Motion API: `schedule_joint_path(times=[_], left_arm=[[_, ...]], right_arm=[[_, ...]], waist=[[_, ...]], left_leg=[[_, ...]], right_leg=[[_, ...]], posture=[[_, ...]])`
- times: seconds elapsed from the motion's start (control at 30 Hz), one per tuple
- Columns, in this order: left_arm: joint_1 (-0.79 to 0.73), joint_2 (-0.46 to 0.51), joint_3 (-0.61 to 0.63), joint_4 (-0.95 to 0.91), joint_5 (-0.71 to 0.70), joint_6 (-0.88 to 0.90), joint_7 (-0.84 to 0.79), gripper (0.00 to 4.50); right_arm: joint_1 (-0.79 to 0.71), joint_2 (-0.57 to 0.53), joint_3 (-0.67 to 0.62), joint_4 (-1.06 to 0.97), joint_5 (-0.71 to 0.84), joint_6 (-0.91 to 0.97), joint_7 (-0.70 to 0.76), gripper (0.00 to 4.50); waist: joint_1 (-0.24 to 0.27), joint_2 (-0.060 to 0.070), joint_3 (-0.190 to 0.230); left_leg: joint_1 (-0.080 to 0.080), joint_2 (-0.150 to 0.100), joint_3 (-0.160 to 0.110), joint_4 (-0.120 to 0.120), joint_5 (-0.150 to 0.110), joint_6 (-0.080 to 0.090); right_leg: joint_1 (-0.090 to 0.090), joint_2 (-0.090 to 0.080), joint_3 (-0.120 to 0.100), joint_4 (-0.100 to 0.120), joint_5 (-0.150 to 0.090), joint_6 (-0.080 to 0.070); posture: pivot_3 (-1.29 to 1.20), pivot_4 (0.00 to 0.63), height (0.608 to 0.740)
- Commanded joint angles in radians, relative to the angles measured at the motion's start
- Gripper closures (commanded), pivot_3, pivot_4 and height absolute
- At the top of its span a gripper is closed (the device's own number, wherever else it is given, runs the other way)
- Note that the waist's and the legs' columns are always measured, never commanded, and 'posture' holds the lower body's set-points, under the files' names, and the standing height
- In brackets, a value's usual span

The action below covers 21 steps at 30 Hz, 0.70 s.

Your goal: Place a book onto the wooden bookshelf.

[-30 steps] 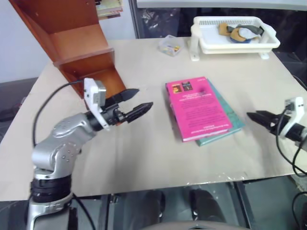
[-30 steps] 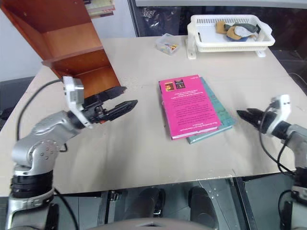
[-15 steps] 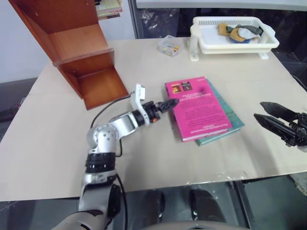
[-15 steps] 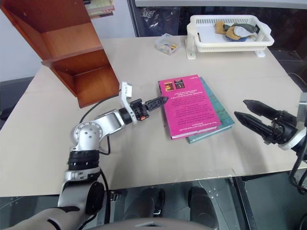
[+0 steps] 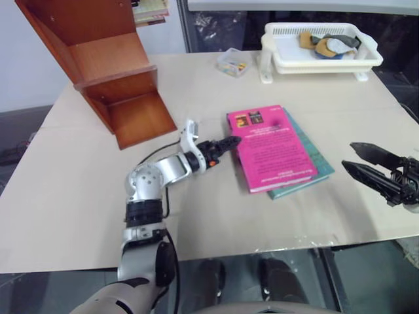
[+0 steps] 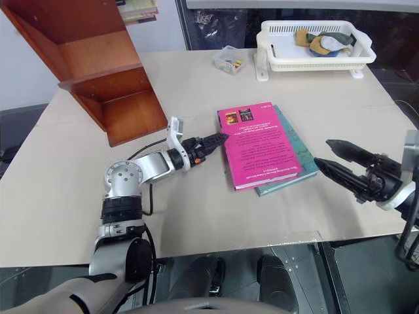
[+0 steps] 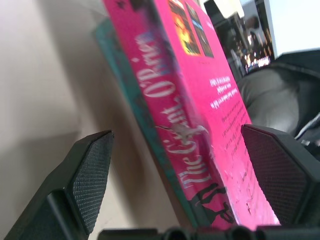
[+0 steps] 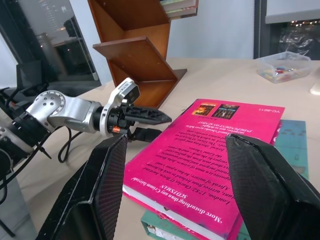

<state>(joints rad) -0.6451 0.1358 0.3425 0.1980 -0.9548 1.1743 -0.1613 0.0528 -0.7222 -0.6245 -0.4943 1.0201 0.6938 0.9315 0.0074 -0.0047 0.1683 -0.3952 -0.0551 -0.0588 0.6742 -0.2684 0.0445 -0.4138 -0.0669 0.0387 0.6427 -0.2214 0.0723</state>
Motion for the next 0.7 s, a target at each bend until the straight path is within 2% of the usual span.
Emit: schedule_joint_path(times=[0.03,0.3,0.63,0.67,0.7], left_arm=[[-0.03,-0.046,0.049,0.047,-0.064,0.042,0.027,0.01],[-0.093,-0.121,0.143,0.238,-0.137,0.095,0.02,0.01],[-0.115,-0.125,0.099,0.303,-0.118,0.134,-0.077,0.01],[-0.116,-0.125,0.098,0.304,-0.118,0.138,-0.081,0.54],[-0.114,-0.127,0.099,0.299,-0.121,0.142,-0.084,0.73]], right_arm=[[-0.002,-0.017,-0.003,-0.019,0.015,-0.025,-0.002,1.32],[-0.009,-0.026,0.013,-0.023,0.02,-0.031,-0.009,1.32],[0.002,-0.029,0.015,-0.034,0.018,-0.045,-0.024,1.32],[0.004,-0.028,0.015,-0.035,0.018,-0.047,-0.025,1.32],[0.006,-0.027,0.013,-0.036,0.017,-0.048,-0.026,1.32]], waist=[[0.006,0.0,0.0],[0.008,-0.001,0.0],[0.008,-0.001,0.0],[0.008,-0.001,0.0],[0.008,-0.001,0.0]], left_leg=[[0.0,0.0,0.0,0.0,0.0,0.0],[-0.001,-0.001,-0.001,0.0,0.0,0.0],[-0.001,-0.001,-0.001,0.0,0.0,0.0],[-0.001,-0.001,-0.001,0.0,0.0,0.0],[-0.001,-0.001,-0.001,0.0,0.0,0.0]], right_leg=[[0.0,0.0,0.0,0.0,0.0,0.0],[0.0,0.0,-0.001,0.0,0.0,0.0],[0.0,0.0,-0.001,0.0,0.0,0.0],[0.0,0.0,-0.001,0.0,0.0,0.0],[0.0,0.0,-0.001,0.0,0.0,0.0]], posture=[[0.0,0.15,0.74],[0.0,0.15,0.74],[0.0,0.15,0.74],[0.0,0.15,0.74],[0.0,0.15,0.74]])
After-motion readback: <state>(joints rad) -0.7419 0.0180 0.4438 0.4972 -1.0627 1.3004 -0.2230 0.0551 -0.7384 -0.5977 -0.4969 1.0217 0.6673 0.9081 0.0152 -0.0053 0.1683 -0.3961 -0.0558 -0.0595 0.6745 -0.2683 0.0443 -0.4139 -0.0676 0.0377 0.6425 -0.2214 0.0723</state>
